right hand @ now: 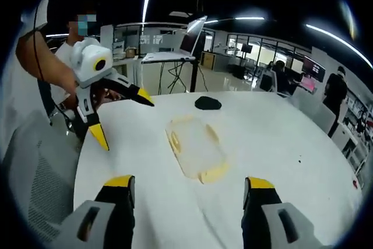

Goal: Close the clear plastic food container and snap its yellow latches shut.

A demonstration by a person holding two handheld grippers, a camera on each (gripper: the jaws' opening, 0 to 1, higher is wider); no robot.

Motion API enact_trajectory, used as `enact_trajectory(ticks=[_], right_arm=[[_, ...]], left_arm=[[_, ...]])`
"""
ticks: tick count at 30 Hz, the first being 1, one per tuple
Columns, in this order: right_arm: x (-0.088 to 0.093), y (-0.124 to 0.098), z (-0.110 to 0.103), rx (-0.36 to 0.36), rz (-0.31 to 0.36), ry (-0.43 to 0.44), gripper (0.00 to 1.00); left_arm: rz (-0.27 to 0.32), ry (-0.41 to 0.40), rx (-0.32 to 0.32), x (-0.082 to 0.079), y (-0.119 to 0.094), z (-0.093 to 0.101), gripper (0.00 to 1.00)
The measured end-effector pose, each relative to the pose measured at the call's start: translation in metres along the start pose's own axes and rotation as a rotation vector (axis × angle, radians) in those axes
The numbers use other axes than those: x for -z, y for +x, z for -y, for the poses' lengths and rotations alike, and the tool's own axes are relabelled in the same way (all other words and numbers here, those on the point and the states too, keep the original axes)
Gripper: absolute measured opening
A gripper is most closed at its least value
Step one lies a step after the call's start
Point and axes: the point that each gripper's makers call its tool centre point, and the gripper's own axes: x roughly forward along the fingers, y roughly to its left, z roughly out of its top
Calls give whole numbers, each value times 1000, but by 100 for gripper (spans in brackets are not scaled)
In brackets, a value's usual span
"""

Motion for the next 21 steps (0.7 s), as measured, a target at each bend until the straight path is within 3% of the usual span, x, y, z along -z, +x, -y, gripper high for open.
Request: enact_trajectory(ticks=[21], right_arm=[[-5,30,14,-43,-41,-71,76]], left_arm=[[-35,96,27,6,9,-43,83]])
